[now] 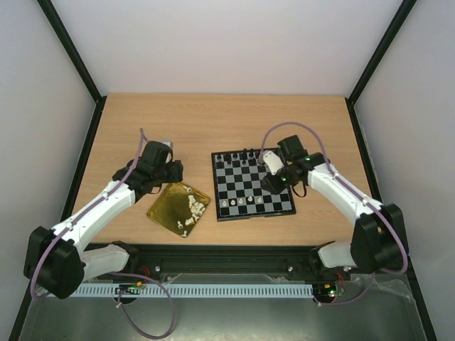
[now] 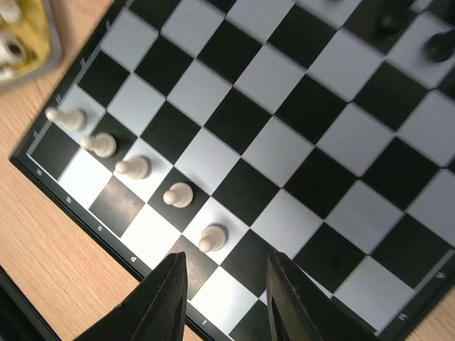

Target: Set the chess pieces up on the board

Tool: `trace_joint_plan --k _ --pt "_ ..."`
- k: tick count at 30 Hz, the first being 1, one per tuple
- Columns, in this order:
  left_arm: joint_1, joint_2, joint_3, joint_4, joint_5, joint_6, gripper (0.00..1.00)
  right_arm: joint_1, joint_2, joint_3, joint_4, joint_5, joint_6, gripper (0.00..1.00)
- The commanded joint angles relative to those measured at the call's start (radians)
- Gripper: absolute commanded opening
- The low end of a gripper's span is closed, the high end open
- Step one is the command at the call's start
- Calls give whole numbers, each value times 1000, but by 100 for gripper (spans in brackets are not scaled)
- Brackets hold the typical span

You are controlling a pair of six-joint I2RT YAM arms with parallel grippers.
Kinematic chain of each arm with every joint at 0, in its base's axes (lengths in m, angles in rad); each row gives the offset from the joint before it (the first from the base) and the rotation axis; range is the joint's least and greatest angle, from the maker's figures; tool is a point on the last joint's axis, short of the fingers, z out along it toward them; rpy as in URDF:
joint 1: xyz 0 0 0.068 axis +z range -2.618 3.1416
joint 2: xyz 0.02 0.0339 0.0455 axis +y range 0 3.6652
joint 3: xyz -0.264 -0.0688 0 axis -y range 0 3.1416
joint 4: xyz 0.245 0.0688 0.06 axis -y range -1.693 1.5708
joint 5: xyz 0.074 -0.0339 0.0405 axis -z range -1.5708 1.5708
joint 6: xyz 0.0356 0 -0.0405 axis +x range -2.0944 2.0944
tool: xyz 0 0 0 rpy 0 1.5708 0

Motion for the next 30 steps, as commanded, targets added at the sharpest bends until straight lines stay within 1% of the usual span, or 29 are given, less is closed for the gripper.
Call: trace_joint_plan --k 1,3,5,7,10,14,18,26,30 --pt "2 59 23 -74 93 -44 59 -74 -115 -54 -2 -137 49 34" --pt "-6 72 29 -97 134 -50 55 -90 -171 -103 49 -133 68 35" --pt "-39 80 35 -122 162 -57 51 -101 -221 -157 107 -124 86 37" --pt "-79 89 46 -150 170 -60 48 -105 -248 -180 127 -102 82 38" --pt "-154 117 70 -203 142 -67 42 -109 -282 -192 141 -75 80 38" --pt "-252 172 95 -255 68 -77 36 -109 -318 -208 152 -71 71 39" --pt "-314 264 127 -290 17 -77 32 -109 -319 -212 152 -64 60 40" --pt "-358 392 161 -302 -41 -68 28 -109 -332 -215 149 -64 53 40" --pt "-359 416 160 -294 -41 -60 23 -108 -335 -217 149 -63 51 40"
